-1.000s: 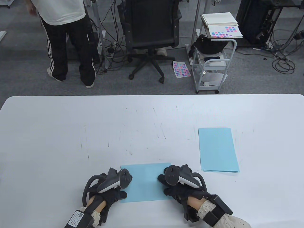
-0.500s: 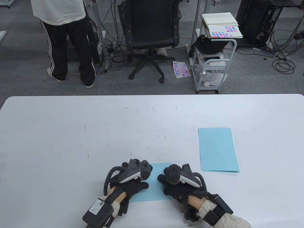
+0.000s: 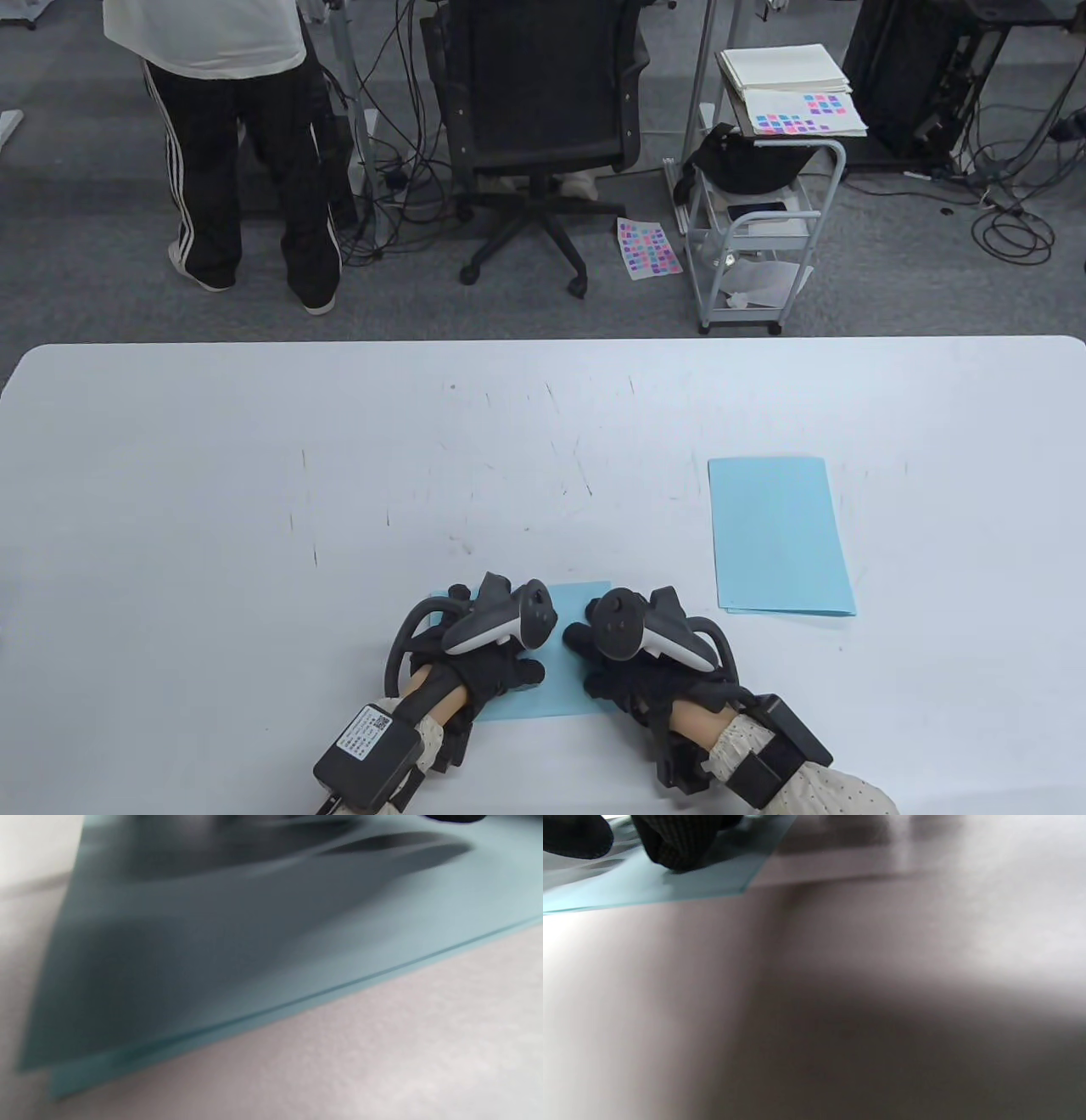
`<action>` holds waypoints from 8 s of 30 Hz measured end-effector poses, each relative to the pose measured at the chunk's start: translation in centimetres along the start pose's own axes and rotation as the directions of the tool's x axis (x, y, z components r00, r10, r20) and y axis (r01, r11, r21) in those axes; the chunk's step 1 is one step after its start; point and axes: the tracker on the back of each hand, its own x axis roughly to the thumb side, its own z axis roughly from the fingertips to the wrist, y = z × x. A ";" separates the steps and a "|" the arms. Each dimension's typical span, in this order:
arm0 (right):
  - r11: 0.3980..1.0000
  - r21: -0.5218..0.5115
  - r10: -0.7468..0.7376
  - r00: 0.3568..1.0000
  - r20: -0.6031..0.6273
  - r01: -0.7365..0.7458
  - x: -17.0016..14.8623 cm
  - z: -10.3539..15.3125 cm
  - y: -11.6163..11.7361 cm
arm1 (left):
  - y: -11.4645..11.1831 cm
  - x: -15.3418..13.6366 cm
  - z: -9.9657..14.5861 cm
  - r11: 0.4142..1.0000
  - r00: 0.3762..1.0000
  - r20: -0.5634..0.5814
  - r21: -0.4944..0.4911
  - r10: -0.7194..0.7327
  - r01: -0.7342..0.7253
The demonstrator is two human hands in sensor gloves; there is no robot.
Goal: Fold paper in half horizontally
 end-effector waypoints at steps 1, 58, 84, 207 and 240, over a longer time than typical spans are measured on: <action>1.000 -0.001 0.001 1.000 -0.001 -0.001 0.0 0.0 0.0 | 0.0 0.0 0.0 1.000 1.000 -0.002 -0.003 0.002 -0.002; 1.000 0.015 -0.013 1.000 -0.019 0.013 -0.2 0.2 0.2 | -1.0 -7.7 0.5 0.987 0.979 -0.145 -0.055 0.140 -0.149; 0.999 0.020 -0.025 0.999 -0.021 0.026 -0.4 0.1 0.1 | -1.4 -10.0 1.0 0.981 0.958 -0.232 -0.060 0.167 -0.186; 0.596 -0.760 -0.782 0.402 -0.476 0.259 -25.4 0.9 -8.7 | -1.5 -11.9 6.7 0.886 0.961 -0.164 0.445 0.222 -0.128; 0.845 -0.485 -0.350 0.919 -0.181 0.226 -7.3 2.1 -6.7 | -1.4 -9.5 7.1 0.889 0.979 -0.102 0.443 0.176 -0.114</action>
